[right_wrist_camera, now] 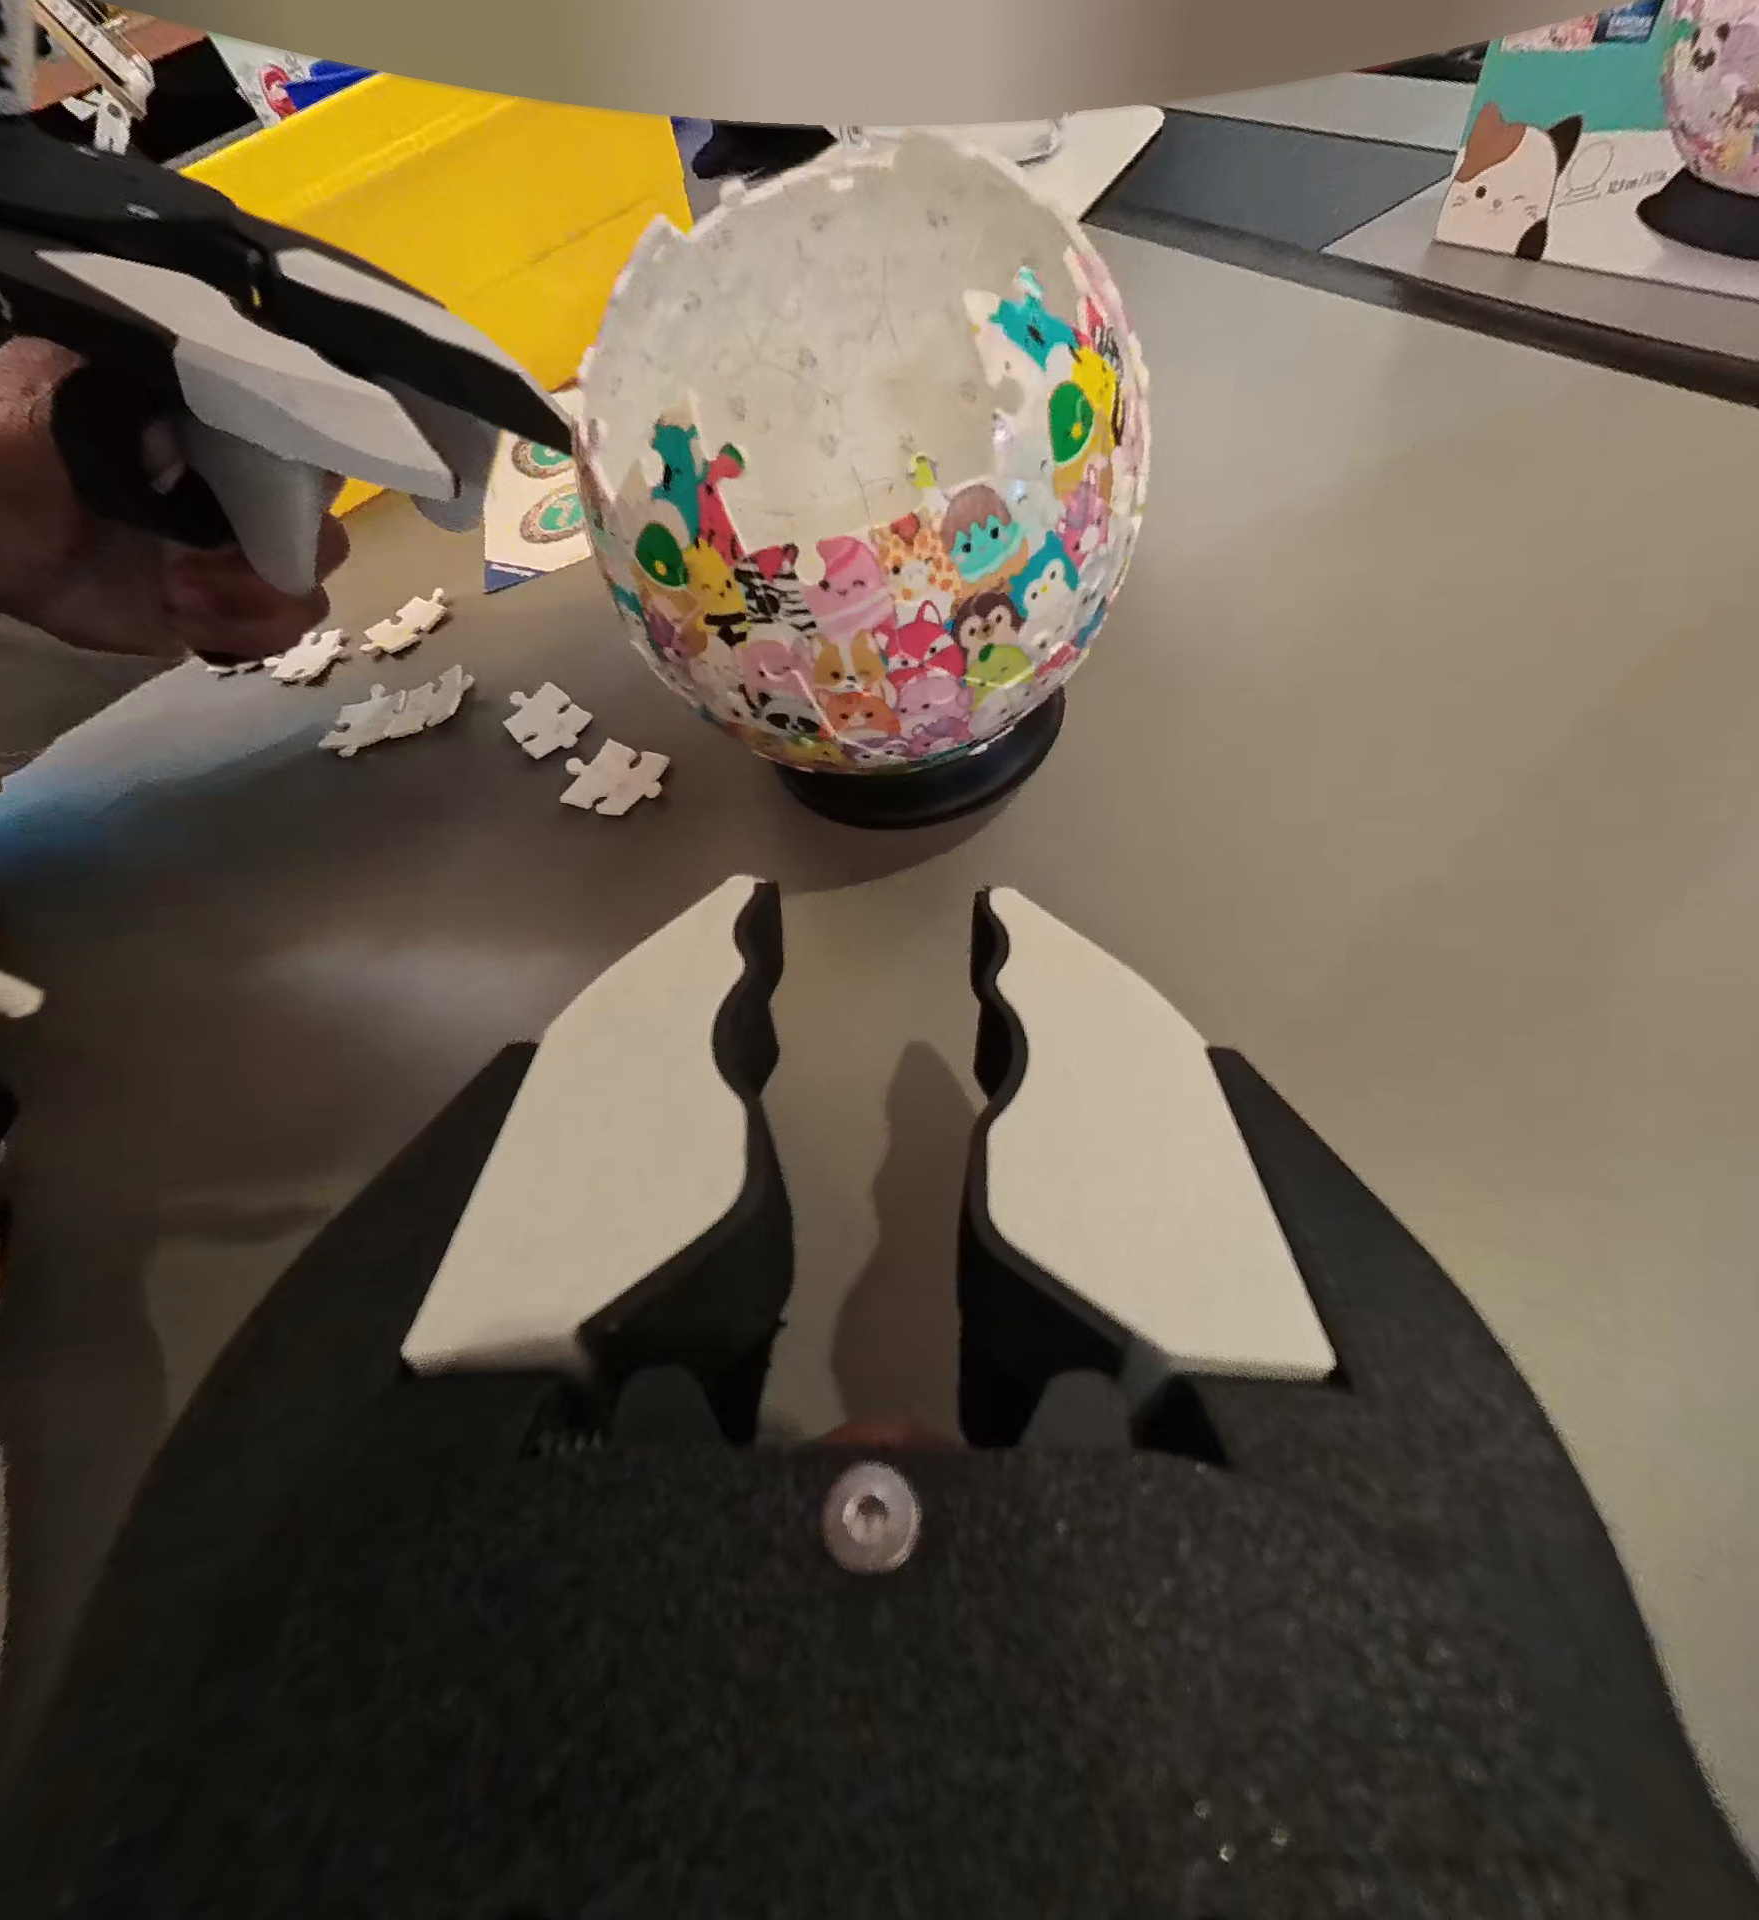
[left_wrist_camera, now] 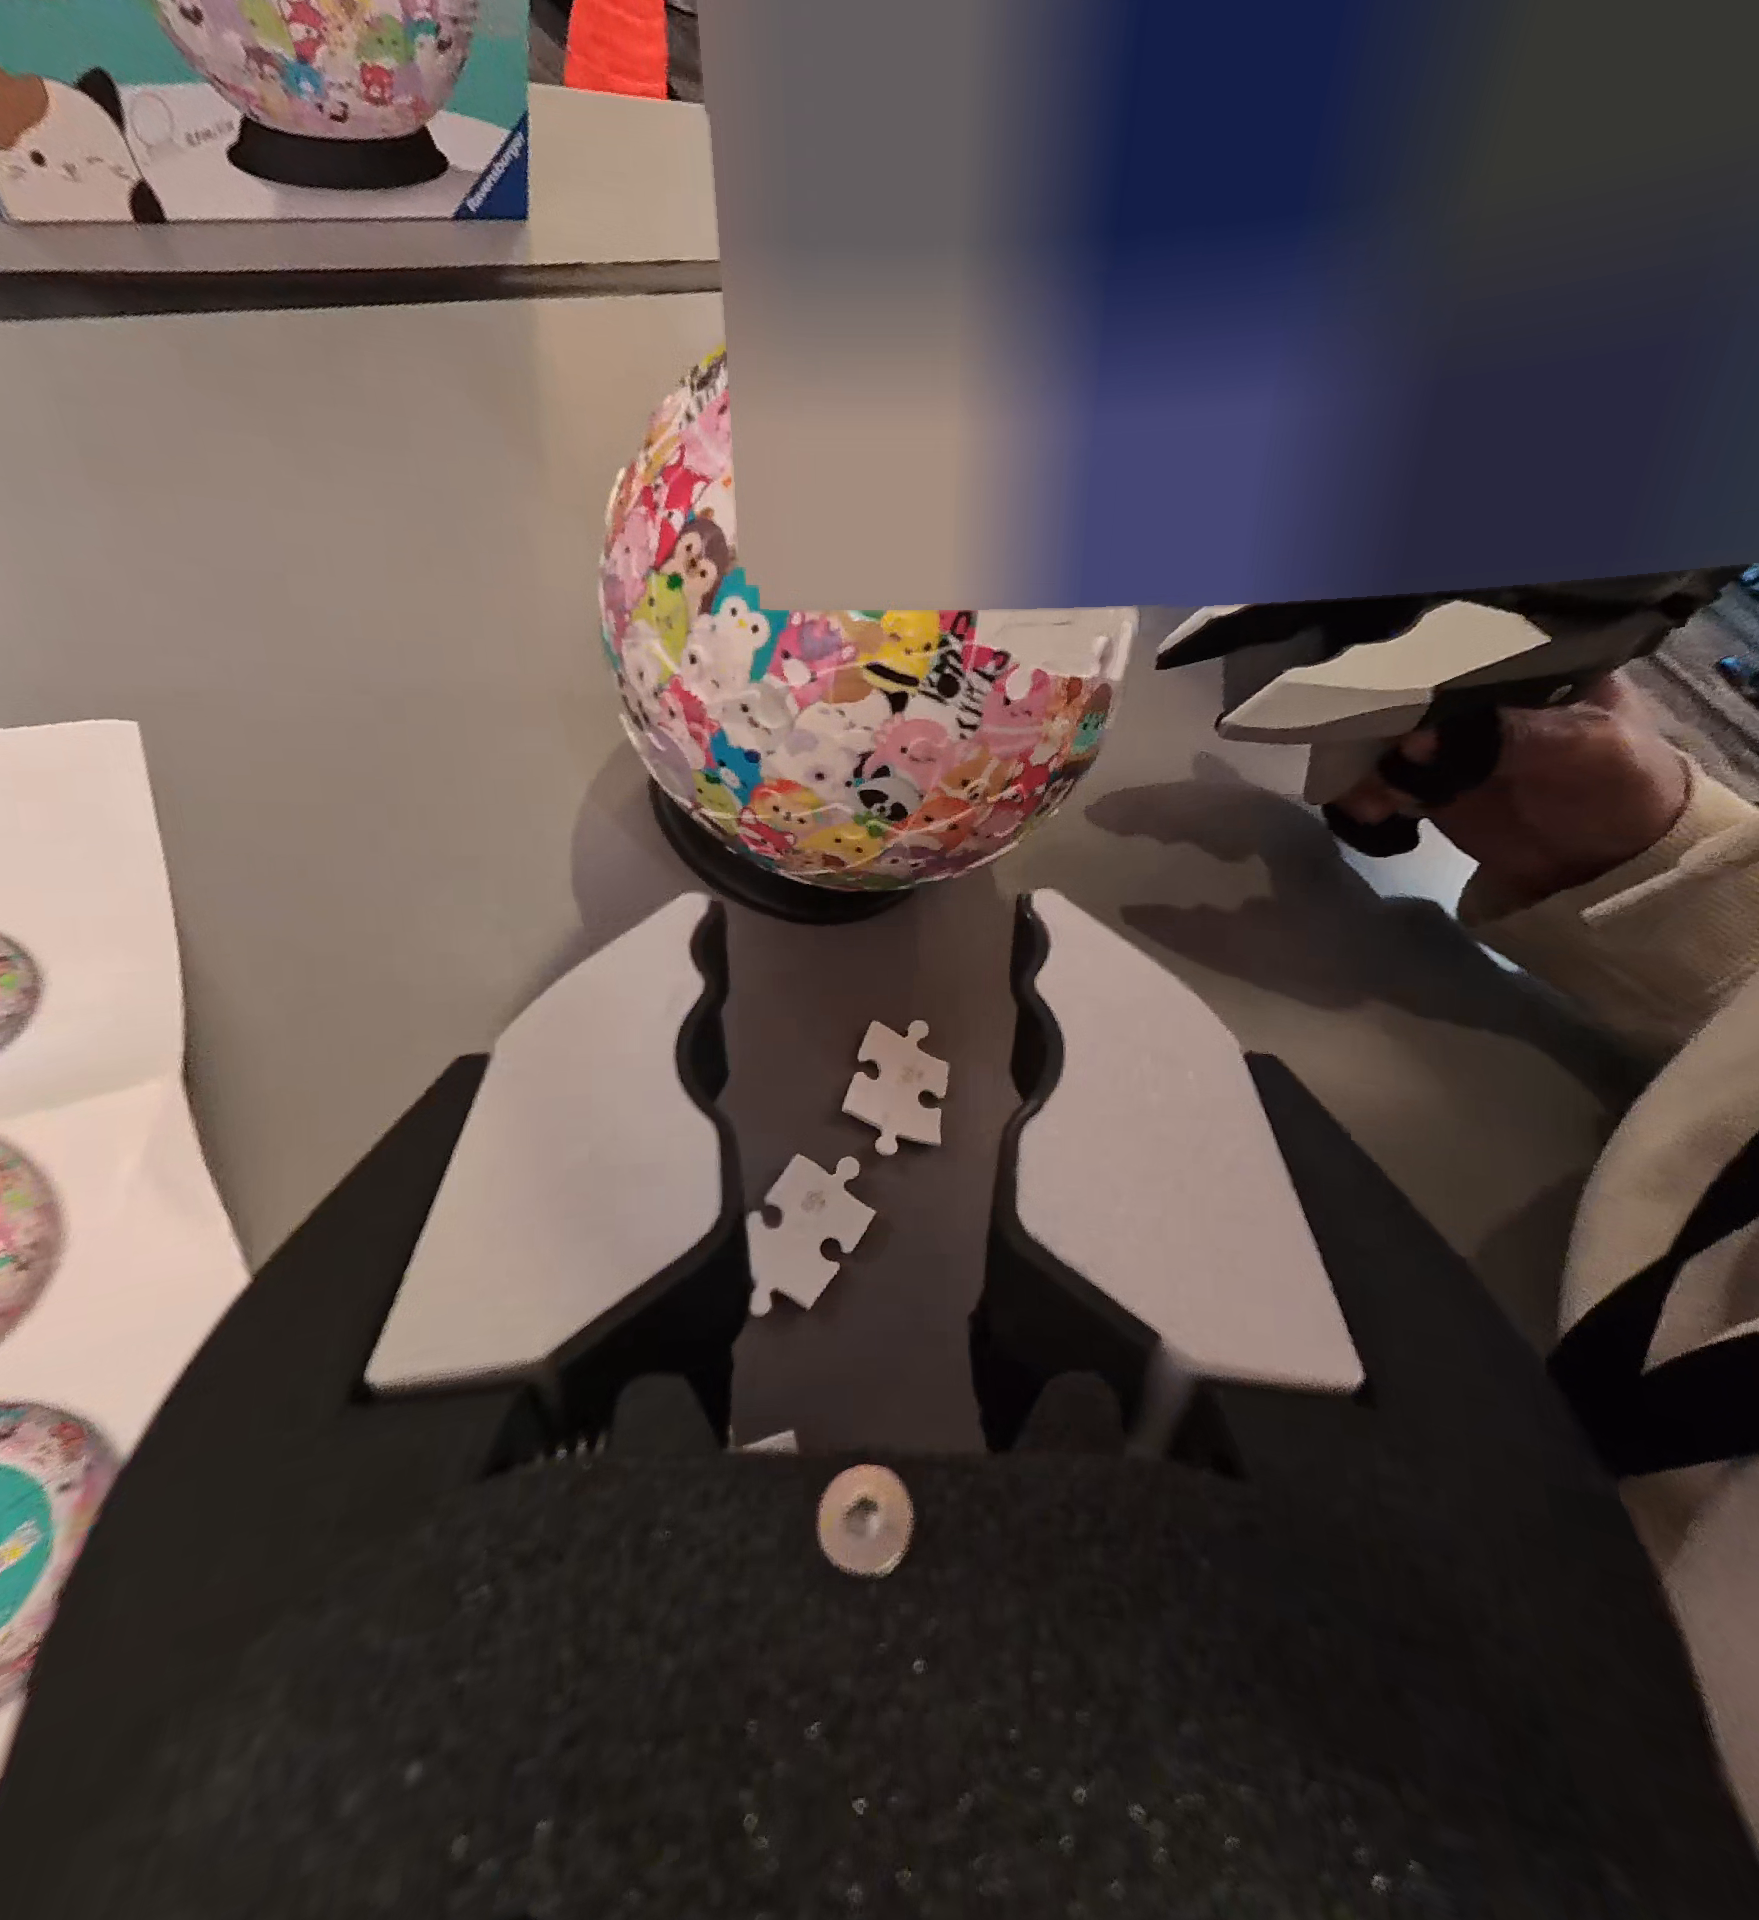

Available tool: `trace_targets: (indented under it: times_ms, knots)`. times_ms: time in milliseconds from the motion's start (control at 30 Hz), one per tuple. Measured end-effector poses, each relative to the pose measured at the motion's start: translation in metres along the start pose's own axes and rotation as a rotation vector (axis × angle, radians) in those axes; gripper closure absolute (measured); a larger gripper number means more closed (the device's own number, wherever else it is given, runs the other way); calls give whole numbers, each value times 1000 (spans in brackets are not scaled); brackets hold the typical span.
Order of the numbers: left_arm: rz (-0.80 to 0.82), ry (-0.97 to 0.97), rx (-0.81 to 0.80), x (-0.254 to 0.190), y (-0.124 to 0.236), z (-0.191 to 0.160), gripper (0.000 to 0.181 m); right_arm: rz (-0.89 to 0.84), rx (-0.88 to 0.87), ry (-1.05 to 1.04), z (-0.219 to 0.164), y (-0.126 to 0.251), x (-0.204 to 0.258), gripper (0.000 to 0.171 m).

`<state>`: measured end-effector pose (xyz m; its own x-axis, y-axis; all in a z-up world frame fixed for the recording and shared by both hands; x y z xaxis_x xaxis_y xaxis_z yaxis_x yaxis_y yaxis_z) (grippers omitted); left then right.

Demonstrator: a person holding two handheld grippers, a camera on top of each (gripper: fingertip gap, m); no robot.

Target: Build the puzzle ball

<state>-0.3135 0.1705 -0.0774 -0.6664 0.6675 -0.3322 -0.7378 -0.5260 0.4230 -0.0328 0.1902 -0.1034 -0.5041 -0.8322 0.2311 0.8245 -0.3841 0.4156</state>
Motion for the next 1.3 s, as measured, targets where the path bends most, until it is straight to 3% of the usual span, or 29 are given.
trace_targets:
  times_ms: [333, 467, 700, 800, 867, 1300]
  knots:
    - [63, -33, 40, -23, 19, -4, 131, 46, 3, 9, 2, -2, 11, 136]
    - [163, -57, 79, -35, 35, -23, 130, 51, -3, 13, -2, 5, 28, 137]
    - [159, -18, 38, -53, 56, -69, 134, 22, -3, -22, -21, 22, 64, 139]
    - [171, 0, 75, -58, 70, -65, 132, 1, 28, 6, -28, 27, 73, 139]
    - [208, -36, 0, -56, 81, -67, 133, -10, 22, 19, -29, 29, 77, 139]
    - [456, -108, 40, -17, 128, -75, 134, -83, 72, 95, -42, 42, 87, 141]
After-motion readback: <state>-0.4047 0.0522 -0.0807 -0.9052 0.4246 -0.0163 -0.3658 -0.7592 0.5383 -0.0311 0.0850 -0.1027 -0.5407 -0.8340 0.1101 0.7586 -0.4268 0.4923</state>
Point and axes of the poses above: each gripper's, where its closed fingertips meet, y back along the fingers, z out of its top, x = y × z across the jaws, the point moved 8 cm from there along y, back along the fingers, and after that the axes turned 1 degree about -y, right-handed, at the moved point
